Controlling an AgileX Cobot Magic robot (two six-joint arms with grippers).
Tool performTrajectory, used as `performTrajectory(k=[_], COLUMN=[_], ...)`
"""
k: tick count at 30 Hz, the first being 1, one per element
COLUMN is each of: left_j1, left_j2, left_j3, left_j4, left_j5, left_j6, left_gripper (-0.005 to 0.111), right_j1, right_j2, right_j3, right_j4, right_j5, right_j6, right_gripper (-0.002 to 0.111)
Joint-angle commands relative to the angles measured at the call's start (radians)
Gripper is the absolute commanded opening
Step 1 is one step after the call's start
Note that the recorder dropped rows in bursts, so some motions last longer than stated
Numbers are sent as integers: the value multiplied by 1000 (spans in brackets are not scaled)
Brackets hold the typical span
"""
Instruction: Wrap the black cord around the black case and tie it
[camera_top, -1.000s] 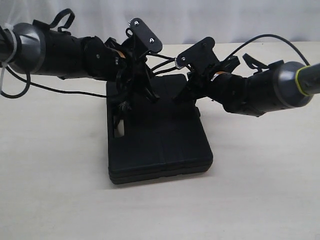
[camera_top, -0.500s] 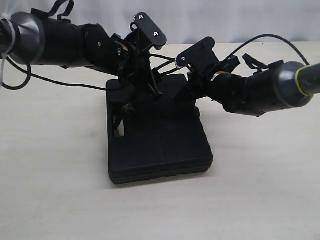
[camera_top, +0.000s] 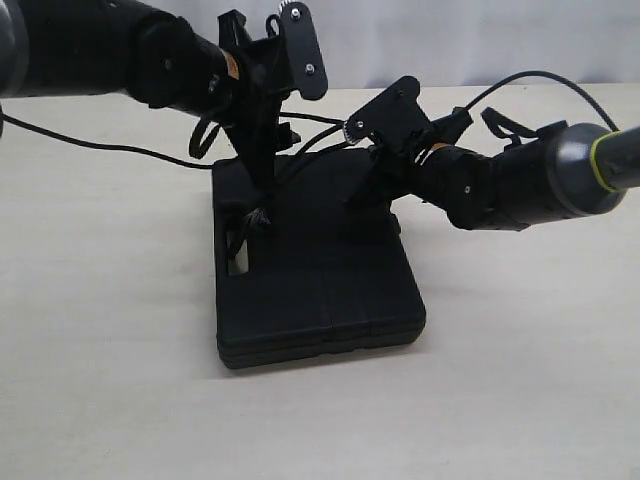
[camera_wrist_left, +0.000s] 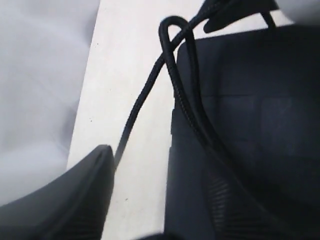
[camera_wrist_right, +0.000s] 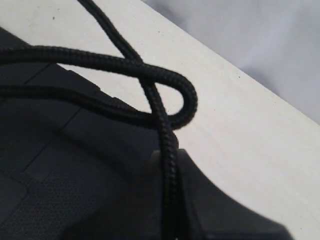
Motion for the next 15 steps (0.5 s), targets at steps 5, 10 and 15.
performTrajectory(k=[5,10,15], left_j1=[35,45,48], left_j2=[82,143,198], left_j3=[6,6,6], left_j4=[175,175,173], left_j5=[-215,-279,-457], left_j6=[1,49,9], left_gripper=[51,51,51], right_j1=[1,1,1], right_j2=[-11,-11,-11], right_j3=[2,2,2], right_j4=[-85,-85,-84], right_j5=[-21,-21,-5], right_j6=[47,47,47], right_gripper=[4,4,4])
